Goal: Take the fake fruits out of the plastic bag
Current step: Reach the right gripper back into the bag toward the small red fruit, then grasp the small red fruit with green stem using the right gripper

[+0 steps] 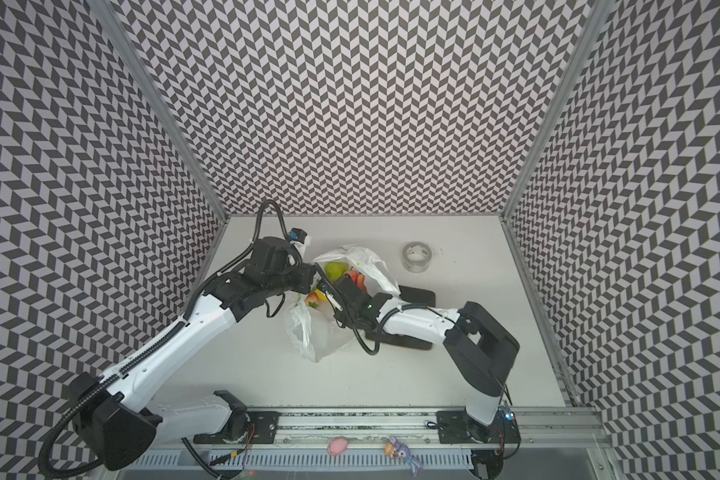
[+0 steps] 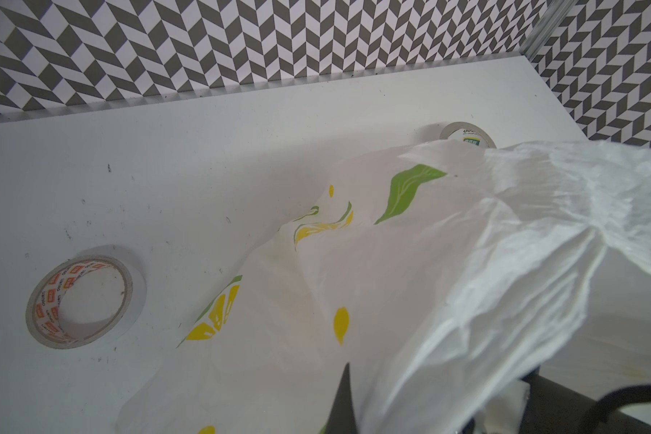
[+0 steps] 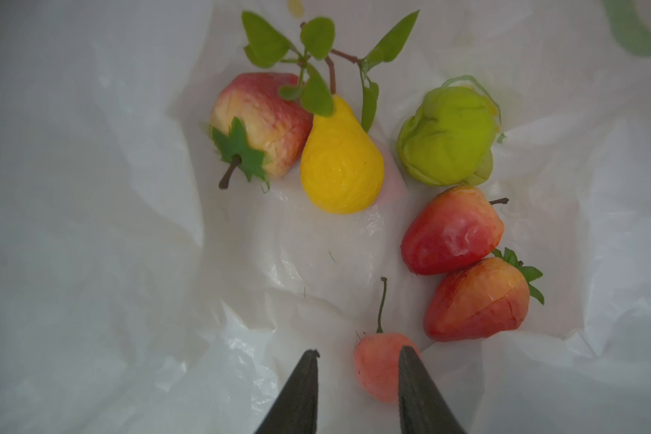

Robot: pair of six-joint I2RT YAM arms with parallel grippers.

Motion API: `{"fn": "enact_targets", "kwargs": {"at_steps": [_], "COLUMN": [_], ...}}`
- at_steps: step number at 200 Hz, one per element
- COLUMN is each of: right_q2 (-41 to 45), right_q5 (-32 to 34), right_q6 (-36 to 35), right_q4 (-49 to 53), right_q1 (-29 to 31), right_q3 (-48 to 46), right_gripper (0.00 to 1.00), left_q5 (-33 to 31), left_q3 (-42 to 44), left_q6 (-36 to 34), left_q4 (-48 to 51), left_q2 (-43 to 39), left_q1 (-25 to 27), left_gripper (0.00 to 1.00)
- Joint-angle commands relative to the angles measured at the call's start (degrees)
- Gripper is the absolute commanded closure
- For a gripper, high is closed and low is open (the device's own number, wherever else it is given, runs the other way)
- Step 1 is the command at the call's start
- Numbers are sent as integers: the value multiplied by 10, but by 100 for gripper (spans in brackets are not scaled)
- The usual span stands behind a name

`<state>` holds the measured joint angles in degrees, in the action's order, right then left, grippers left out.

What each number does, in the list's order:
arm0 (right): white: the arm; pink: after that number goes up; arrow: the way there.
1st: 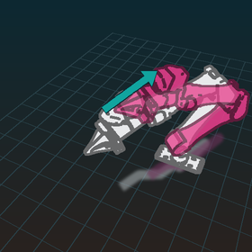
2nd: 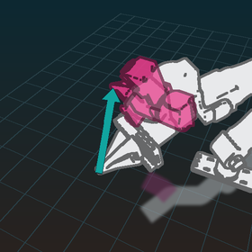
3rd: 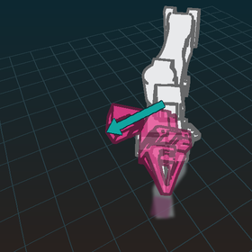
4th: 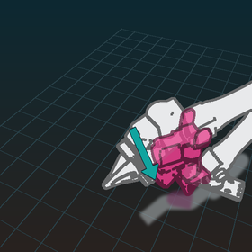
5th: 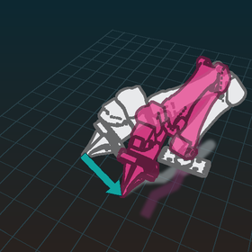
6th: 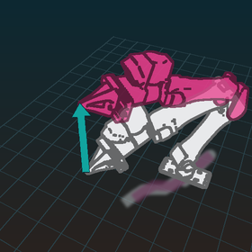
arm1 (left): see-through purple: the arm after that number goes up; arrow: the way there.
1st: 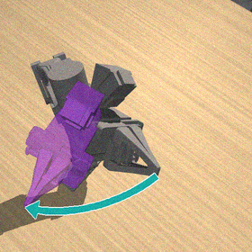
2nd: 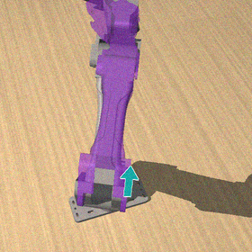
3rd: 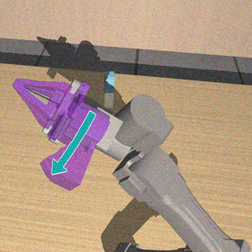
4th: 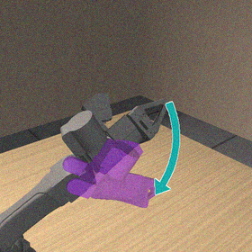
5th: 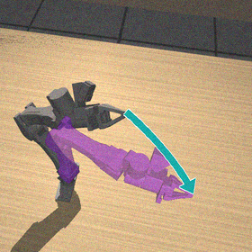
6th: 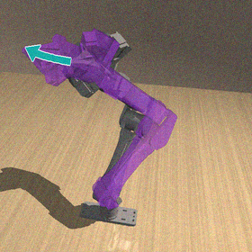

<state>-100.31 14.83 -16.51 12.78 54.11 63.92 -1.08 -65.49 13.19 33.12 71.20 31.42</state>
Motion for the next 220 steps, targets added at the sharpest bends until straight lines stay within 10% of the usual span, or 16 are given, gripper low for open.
{"fn": "enact_targets", "kwargs": {"at_steps": [1, 220], "right_q2": [33, -127], "right_q5": [11, -98], "right_q6": [-72, 105], "right_q4": [-71, -55], "right_q1": [-2, -87], "right_q3": [-40, 21], "right_gripper": [62, 47], "left_q5": [-13, 10], "left_q3": [-17, 23], "left_q6": [9, 19], "left_q4": [1, -36], "left_q2": [-11, -41], "left_q1": [1, 1], "left_gripper": [100, 100]}}
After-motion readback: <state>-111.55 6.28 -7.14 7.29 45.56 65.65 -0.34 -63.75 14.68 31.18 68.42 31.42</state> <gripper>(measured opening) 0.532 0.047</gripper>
